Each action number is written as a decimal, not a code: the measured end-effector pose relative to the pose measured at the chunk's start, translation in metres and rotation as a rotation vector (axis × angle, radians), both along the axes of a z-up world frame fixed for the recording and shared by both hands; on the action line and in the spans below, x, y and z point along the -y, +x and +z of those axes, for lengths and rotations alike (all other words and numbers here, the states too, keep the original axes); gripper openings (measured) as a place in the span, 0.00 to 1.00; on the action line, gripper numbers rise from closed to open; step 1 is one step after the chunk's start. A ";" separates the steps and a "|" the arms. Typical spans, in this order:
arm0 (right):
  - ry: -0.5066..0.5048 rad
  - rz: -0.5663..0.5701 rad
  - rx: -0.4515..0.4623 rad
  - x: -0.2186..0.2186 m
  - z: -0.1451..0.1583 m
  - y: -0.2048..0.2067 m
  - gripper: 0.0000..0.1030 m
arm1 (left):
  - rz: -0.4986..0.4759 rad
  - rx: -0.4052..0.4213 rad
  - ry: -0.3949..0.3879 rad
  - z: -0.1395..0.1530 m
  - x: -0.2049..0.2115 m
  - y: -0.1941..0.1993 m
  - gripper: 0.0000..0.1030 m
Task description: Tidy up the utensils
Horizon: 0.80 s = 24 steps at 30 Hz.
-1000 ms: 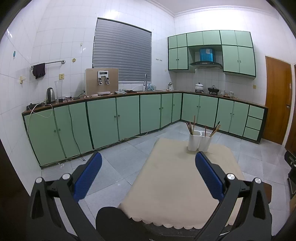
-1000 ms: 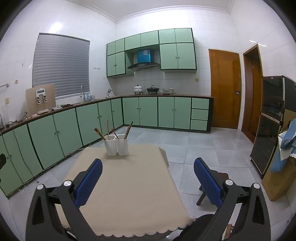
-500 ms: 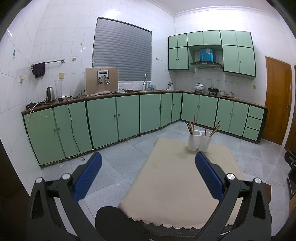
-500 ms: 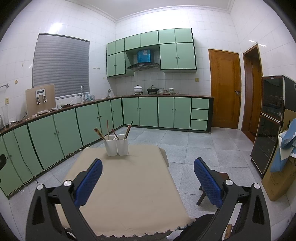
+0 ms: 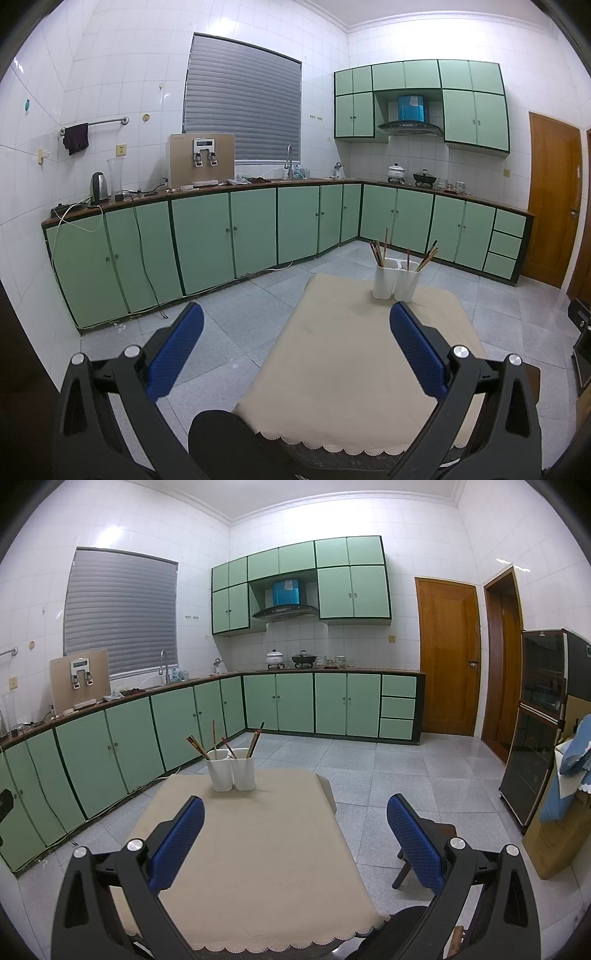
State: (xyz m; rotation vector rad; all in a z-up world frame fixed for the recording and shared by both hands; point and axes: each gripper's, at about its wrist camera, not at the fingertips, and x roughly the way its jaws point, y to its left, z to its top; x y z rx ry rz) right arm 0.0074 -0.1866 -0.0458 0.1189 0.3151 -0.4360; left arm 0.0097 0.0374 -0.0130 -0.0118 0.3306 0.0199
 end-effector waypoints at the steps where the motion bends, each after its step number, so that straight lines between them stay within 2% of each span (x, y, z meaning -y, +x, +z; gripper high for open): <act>1: 0.000 0.000 0.000 0.000 0.000 0.000 0.94 | -0.001 0.000 0.001 0.000 0.000 0.000 0.95; 24: 0.006 0.000 0.001 0.001 -0.001 -0.002 0.94 | -0.001 0.000 -0.001 0.000 0.000 0.000 0.95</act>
